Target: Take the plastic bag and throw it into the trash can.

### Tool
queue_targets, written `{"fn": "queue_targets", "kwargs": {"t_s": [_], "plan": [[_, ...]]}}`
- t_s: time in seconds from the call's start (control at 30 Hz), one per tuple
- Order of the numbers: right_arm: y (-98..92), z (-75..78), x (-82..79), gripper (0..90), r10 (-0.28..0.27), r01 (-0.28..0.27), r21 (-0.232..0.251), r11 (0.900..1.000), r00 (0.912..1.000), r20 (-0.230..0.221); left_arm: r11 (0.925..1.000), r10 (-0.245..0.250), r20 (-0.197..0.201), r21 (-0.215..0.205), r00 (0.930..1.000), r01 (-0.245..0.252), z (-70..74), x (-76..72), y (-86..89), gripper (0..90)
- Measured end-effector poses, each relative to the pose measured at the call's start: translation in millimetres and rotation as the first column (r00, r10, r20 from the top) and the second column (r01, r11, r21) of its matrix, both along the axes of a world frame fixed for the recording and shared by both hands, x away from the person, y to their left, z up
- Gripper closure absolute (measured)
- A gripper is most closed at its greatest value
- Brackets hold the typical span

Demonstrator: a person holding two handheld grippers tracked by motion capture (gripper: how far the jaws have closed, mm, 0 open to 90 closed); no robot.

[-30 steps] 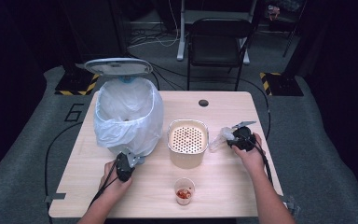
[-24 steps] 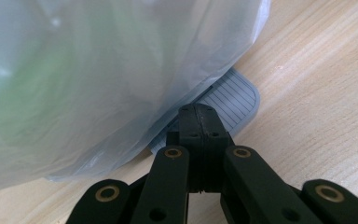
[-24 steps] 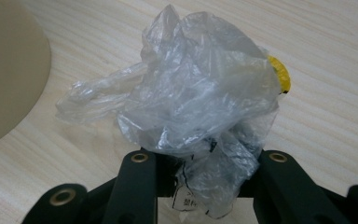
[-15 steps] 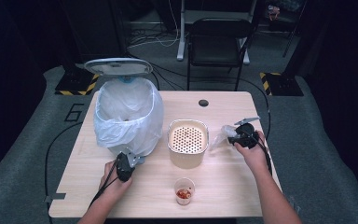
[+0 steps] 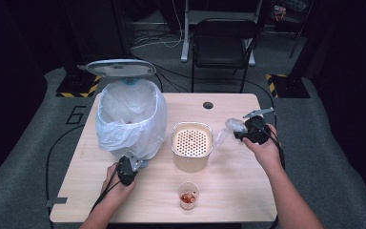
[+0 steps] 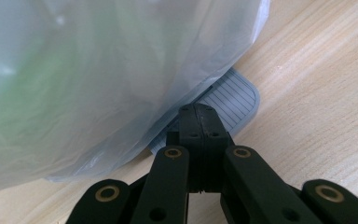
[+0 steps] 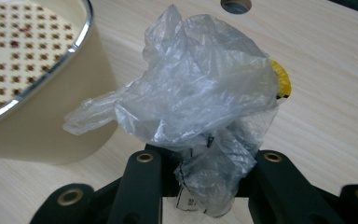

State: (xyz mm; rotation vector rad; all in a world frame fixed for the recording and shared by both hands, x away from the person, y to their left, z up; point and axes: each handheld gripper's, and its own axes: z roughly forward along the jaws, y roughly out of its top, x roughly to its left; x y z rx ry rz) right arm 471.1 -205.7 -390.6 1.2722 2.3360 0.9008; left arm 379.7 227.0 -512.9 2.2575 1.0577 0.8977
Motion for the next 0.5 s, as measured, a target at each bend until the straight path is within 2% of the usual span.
{"fn": "queue_targets", "kwargs": {"t_s": [0.27,0.3,0.37,0.4,0.5], "plan": [[2.8,23.8,-5.2,72.0,0.026,-0.026,0.014,1.0,0.9996,0.01,1.0,-0.007,-0.001,0.004,1.0,0.007,0.2,0.3,0.3,90.0],[3.7,31.2,-6.5,72.0,0.034,-0.034,0.015,0.999,0.9993,0.015,0.9999,-0.012,0.001,0.004,0.9999,0.012,0.3,0.7,0.4,90.0],[4.2,36.4,-7.1,72.0,0.041,-0.041,0.009,0.999,0.999,0.019,0.9999,-0.011,-0.015,0.008,0.9998,0.011,1.6,0.6,0.6,90.0],[4.7,39.1,-7.8,72.0,0.036,-0.036,0.013,0.999,0.9993,0.014,0.9999,-0.006,-0.005,0.009,1.0,0.006,1.0,0.6,0.3,90.0],[3.8,43.2,-7.0,71.9,0.05,-0.05,0.018,0.999,0.9986,0.02,0.9999,-0.008,-0.009,0.007,0.9999,0.008,1.1,0.7,0.5,90.0]]}}
